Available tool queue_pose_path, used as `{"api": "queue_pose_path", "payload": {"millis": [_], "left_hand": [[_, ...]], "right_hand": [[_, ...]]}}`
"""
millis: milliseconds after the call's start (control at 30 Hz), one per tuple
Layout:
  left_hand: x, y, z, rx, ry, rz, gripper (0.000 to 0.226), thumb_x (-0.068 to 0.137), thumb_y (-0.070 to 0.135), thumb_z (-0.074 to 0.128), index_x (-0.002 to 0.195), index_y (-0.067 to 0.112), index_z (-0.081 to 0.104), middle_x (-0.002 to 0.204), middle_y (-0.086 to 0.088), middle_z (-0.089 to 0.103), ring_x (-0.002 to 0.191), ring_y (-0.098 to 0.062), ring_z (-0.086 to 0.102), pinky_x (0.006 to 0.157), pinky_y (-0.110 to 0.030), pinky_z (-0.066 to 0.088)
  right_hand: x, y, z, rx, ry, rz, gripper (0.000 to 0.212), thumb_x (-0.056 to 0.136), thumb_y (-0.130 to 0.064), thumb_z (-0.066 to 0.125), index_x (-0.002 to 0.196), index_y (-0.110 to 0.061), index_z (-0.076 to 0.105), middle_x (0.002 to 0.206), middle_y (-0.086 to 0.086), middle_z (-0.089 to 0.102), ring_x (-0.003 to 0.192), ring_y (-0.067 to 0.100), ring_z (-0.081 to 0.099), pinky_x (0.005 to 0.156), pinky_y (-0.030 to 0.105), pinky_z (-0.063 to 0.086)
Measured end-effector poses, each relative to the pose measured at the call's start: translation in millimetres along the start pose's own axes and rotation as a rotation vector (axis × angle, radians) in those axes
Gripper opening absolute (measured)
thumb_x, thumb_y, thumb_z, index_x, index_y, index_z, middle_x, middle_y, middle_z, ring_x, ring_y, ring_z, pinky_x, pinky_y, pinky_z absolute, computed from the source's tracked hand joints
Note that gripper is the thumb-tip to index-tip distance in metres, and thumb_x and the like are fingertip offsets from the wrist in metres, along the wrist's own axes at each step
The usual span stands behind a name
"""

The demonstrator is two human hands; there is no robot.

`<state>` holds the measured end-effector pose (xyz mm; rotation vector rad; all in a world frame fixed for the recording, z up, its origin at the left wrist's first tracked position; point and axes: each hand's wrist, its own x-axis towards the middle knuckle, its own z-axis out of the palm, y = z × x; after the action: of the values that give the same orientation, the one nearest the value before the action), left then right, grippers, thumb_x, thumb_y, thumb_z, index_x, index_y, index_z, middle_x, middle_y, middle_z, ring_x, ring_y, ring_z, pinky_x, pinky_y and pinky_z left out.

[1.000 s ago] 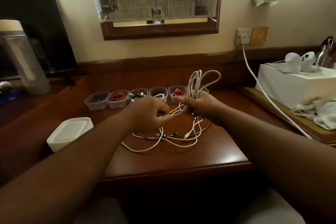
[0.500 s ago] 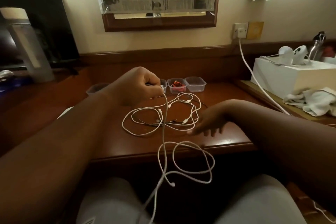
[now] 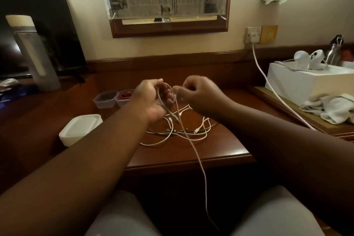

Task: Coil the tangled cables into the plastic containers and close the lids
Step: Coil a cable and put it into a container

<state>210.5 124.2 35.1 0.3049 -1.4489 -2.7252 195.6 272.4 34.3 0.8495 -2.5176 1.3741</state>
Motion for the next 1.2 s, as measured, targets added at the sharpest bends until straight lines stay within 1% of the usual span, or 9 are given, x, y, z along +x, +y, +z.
{"api": "queue_pose_path", "payload": {"millis": [133, 267, 400, 567, 700, 833, 933, 1067, 1200], "left_hand": [[0.9, -8.5, 10.2, -0.013, 0.106, 0.013, 0.018, 0.1, 0.018, 0.05, 0.088, 0.007, 0.057, 0.089, -0.007, 0.051, 0.082, -0.019, 0.054, 0.082, -0.033, 0.052], [9.0, -15.2, 16.6, 0.181, 0.169, 0.087, 0.015, 0.099, 0.018, 0.054, 0.088, 0.011, 0.059, 0.091, -0.006, 0.053, 0.075, -0.015, 0.051, 0.055, -0.025, 0.049], [31.4, -21.8, 7.2, 0.416, 0.206, 0.095, 0.018, 0.093, 0.031, 0.063, 0.097, 0.014, 0.065, 0.094, -0.005, 0.062, 0.084, -0.023, 0.064, 0.067, -0.035, 0.053], [54.2, -40.4, -1.0, 0.201, -0.026, -0.065, 0.027, 0.097, 0.041, 0.055, 0.097, 0.017, 0.067, 0.077, -0.003, 0.064, 0.065, -0.016, 0.063, 0.053, -0.025, 0.051], [68.4, -64.3, -7.0, 0.24, 0.055, 0.052, 0.017, 0.1, 0.029, 0.051, 0.094, 0.016, 0.061, 0.07, 0.003, 0.047, 0.054, -0.006, 0.036, 0.049, -0.021, 0.026], [63.3, -55.1, 20.0, 0.329, 0.177, 0.262, 0.025, 0.088, 0.013, 0.06, 0.065, 0.02, 0.054, 0.059, 0.006, 0.048, 0.046, -0.004, 0.048, 0.046, -0.019, 0.04], [60.3, -43.5, 43.3, -0.607, 0.44, 0.58, 0.036, 0.068, 0.01, 0.056, 0.041, 0.02, 0.035, 0.04, 0.003, 0.032, 0.042, -0.012, 0.041, 0.063, -0.028, 0.045], [72.2, -62.9, -4.4, 0.323, 0.075, 0.003, 0.025, 0.094, 0.005, 0.049, 0.071, 0.014, 0.051, 0.049, 0.003, 0.051, 0.04, -0.007, 0.047, 0.044, -0.022, 0.036], [76.8, -67.8, -15.5, 0.273, -0.115, -0.167, 0.01, 0.1, 0.016, 0.047, 0.093, 0.013, 0.053, 0.066, 0.002, 0.05, 0.047, -0.006, 0.036, 0.046, -0.018, 0.027]], "right_hand": [[-3.5, -0.2, 15.4, -0.042, -0.341, 0.158, 0.035, 0.099, -0.046, 0.052, 0.101, -0.013, 0.063, 0.086, 0.008, 0.063, 0.074, 0.017, 0.057, 0.065, 0.032, 0.049], [0.1, 6.4, 20.9, 0.123, -0.349, 0.249, 0.017, 0.104, -0.024, 0.045, 0.103, -0.014, 0.058, 0.099, 0.017, 0.067, 0.082, 0.025, 0.065, 0.082, 0.045, 0.057], [10.1, 14.7, 22.4, 0.658, -0.493, 0.521, 0.025, 0.099, -0.021, 0.037, 0.086, -0.011, 0.057, 0.078, 0.01, 0.062, 0.069, 0.024, 0.063, 0.07, 0.038, 0.054], [39.2, 23.1, 17.8, 1.313, -0.48, 0.56, 0.025, 0.092, -0.019, 0.028, 0.071, -0.017, 0.041, 0.049, -0.004, 0.032, 0.034, 0.007, 0.029, 0.031, 0.017, 0.025], [57.4, 29.9, 12.4, 1.483, -0.195, 0.544, 0.026, 0.094, -0.022, 0.036, 0.071, -0.014, 0.046, 0.065, 0.003, 0.048, 0.054, 0.014, 0.051, 0.05, 0.022, 0.044], [57.4, 33.6, 25.7, 1.579, -0.319, 0.597, 0.024, 0.098, -0.022, 0.035, 0.08, -0.014, 0.048, 0.065, 0.001, 0.049, 0.048, 0.01, 0.05, 0.043, 0.019, 0.042], [56.7, 34.2, 37.2, 1.559, -0.457, 0.636, 0.034, 0.101, -0.028, 0.037, 0.07, -0.016, 0.047, 0.052, -0.007, 0.028, 0.035, 0.005, 0.024, 0.036, 0.018, 0.016], [68.4, 38.6, 32.1, 1.599, -0.388, 0.548, 0.042, 0.102, -0.035, 0.037, 0.065, -0.017, 0.045, 0.053, -0.005, 0.029, 0.039, 0.009, 0.028, 0.039, 0.021, 0.02], [90.9, 58.6, 15.8, 1.042, 0.04, 0.227, 0.035, 0.107, -0.029, 0.034, 0.081, -0.013, 0.053, 0.071, 0.006, 0.054, 0.066, 0.022, 0.056, 0.062, 0.03, 0.052]]}}
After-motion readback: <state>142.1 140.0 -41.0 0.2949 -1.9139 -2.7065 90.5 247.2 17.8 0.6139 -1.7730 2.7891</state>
